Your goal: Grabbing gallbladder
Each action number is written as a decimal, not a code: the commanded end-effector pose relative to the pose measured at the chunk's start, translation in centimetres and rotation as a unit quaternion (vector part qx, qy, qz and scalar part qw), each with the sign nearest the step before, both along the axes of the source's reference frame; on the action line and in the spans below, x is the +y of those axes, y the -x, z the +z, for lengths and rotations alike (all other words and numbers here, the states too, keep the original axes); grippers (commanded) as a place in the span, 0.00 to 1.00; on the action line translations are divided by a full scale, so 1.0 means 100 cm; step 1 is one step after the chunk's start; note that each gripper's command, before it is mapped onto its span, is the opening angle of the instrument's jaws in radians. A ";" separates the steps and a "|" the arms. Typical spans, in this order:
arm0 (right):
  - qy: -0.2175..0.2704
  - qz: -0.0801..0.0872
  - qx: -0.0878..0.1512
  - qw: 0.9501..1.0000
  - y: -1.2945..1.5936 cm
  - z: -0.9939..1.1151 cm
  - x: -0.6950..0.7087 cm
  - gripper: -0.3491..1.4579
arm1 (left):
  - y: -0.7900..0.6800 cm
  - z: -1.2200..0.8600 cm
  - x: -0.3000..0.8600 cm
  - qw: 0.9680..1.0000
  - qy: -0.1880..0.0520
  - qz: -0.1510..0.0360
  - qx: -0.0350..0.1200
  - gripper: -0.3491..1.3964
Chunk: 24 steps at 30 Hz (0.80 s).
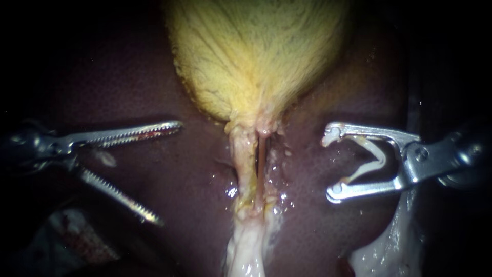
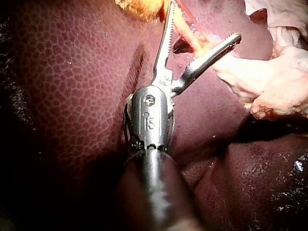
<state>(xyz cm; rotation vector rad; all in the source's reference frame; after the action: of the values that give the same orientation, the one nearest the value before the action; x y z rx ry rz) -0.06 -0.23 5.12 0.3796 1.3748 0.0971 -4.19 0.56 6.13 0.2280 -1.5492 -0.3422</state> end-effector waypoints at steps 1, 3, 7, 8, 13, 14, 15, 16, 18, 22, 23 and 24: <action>0.000 0.000 0.000 1.000 0.0000 0.0000 0.0000 0.52 | 0.0000 0.0000 0.0000 1.000 0.000 0.000 0.000 0.92; 0.000 0.000 0.000 1.000 0.0000 0.0000 0.0000 0.52 | 0.0001 0.0001 0.0000 1.000 0.000 0.000 0.000 0.92; 0.000 0.001 0.000 1.000 -0.0002 0.0001 0.0001 0.52 | 0.0004 0.0001 0.0000 1.000 -0.018 -0.012 0.006 0.89; 0.000 0.001 0.000 1.000 -0.0002 0.0001 0.0001 0.52 | 0.0005 0.0002 0.0000 1.000 -0.023 -0.015 0.007 0.89; 0.000 0.001 0.000 1.000 -0.0002 0.0001 0.0001 0.52 | 0.0017 0.0007 0.0000 0.998 -0.054 -0.021 0.030 0.88; 0.000 0.001 0.000 1.000 -0.0002 0.0001 0.0001 0.52 | 0.0021 0.0008 0.0000 0.998 -0.057 -0.020 0.036 0.87; 0.000 0.001 -0.001 1.000 -0.0002 0.0002 0.0001 0.52 | 0.0024 0.0009 0.0001 0.997 -0.060 -0.018 0.039 0.87; 0.000 0.001 -0.001 1.000 -0.0002 0.0002 0.0001 0.52 | 0.0027 0.0010 0.0002 0.997 -0.063 -0.019 0.043 0.87; 0.000 0.001 -0.001 1.000 -0.0002 0.0003 0.0002 0.52 | 0.0034 0.0012 0.0004 0.996 -0.073 -0.023 0.050 0.86; 0.000 0.001 -0.001 1.000 -0.0002 0.0004 0.0003 0.52 | 0.0044 0.0018 0.0009 0.993 -0.095 -0.028 0.065 0.82; 0.000 0.001 -0.001 1.000 -0.0002 0.0004 0.0003 0.52 | 0.0047 0.0020 0.0011 0.992 -0.098 -0.028 0.069 0.81; 0.000 0.002 -0.001 1.000 -0.0002 0.0004 0.0003 0.52 | 0.0050 0.0022 0.0013 0.992 -0.104 -0.029 0.071 0.80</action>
<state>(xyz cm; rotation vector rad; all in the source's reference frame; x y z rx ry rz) -0.04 -0.20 5.16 0.3775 1.3738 0.0999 -4.71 0.71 6.36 0.3142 -1.3766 -0.5636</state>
